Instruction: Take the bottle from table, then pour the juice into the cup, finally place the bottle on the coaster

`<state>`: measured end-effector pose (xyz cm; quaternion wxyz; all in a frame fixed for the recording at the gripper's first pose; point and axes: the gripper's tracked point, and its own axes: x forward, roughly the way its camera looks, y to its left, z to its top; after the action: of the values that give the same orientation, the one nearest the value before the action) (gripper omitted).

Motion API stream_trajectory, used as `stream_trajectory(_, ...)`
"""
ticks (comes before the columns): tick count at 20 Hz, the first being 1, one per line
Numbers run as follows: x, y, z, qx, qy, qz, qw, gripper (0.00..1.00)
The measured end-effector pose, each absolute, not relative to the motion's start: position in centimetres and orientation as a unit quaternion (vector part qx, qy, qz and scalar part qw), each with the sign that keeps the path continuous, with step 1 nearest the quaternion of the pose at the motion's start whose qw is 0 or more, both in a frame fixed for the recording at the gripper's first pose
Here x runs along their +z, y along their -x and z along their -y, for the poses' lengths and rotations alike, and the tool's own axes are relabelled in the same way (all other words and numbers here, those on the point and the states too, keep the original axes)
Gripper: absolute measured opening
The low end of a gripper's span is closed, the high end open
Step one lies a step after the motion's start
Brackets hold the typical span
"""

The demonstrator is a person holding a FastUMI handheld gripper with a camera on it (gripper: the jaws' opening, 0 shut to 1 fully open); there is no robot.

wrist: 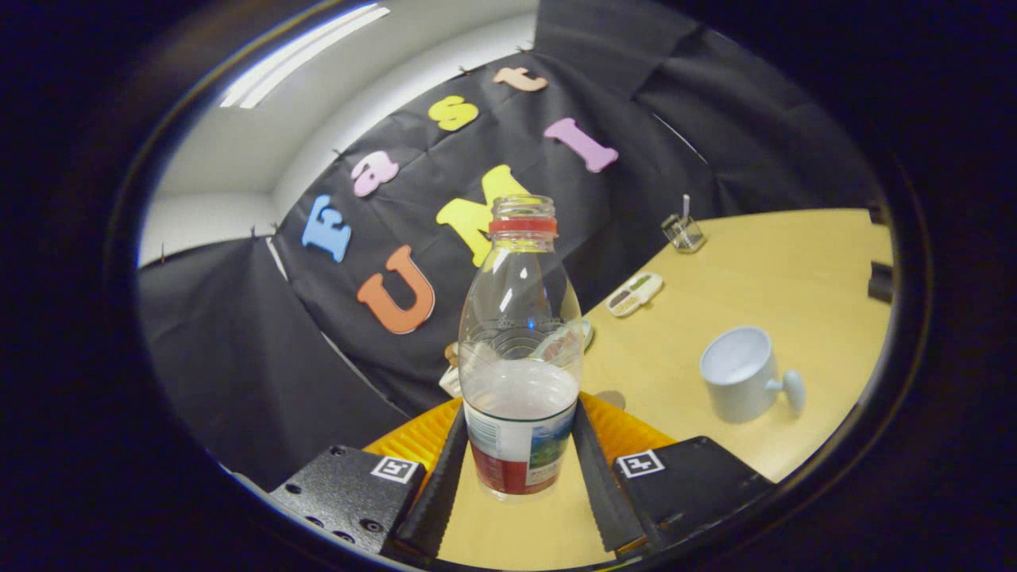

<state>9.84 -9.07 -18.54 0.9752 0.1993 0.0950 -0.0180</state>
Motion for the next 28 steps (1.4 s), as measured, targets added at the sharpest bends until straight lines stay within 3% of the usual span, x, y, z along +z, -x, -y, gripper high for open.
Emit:
stream_trajectory(3,-17.2,-8.3,9.6,-0.023,-0.097,-0.071,0.992,0.76)
stream_trajectory(13,-16.8,-9.1,10.1,-0.047,-0.016,-0.051,0.998,0.77)
stream_trajectory(20,-15.2,-14.7,8.6,-0.051,0.019,-0.048,0.997,0.77)
stream_trajectory(28,-18.4,-23.3,9.9,-0.063,0.065,-0.102,0.991,0.78)
